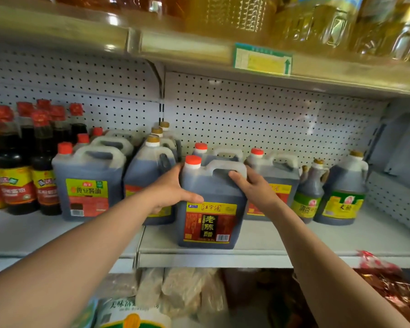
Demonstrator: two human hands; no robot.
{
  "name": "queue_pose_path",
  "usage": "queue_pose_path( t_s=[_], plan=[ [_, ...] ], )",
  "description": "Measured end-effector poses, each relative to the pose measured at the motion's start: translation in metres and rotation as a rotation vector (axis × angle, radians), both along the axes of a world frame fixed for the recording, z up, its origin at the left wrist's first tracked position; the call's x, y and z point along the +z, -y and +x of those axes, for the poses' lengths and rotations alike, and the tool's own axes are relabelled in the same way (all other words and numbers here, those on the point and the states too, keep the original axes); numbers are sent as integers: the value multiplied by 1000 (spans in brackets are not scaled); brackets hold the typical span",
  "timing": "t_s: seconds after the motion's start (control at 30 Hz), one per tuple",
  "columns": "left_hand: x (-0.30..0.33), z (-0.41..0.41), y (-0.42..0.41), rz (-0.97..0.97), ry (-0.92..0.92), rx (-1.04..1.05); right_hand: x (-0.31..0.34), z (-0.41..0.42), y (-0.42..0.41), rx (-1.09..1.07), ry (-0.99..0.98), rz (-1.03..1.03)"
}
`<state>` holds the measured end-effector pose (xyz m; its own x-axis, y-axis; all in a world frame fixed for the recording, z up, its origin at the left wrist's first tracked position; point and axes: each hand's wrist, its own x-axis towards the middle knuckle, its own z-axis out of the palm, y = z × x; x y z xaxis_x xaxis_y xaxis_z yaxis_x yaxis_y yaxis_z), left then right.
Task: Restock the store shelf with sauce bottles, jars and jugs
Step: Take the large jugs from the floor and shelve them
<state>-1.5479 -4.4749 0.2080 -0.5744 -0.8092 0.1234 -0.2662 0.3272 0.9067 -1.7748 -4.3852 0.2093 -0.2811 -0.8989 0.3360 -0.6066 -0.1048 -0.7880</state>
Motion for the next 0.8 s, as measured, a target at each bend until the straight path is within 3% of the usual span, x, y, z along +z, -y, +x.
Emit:
queue_pose_path(
  t_s=[0.17,0.43,0.8],
  plan=[
    [-5,1,-1,19,-45,-3,-9,-1,6,-57,35,39],
    [-8,0,2,47,-65,-38,-14,0,1,83,321,7],
    [-9,1,4,69,-70,-72,-11,-5,-2,126,289,22]
  ],
)
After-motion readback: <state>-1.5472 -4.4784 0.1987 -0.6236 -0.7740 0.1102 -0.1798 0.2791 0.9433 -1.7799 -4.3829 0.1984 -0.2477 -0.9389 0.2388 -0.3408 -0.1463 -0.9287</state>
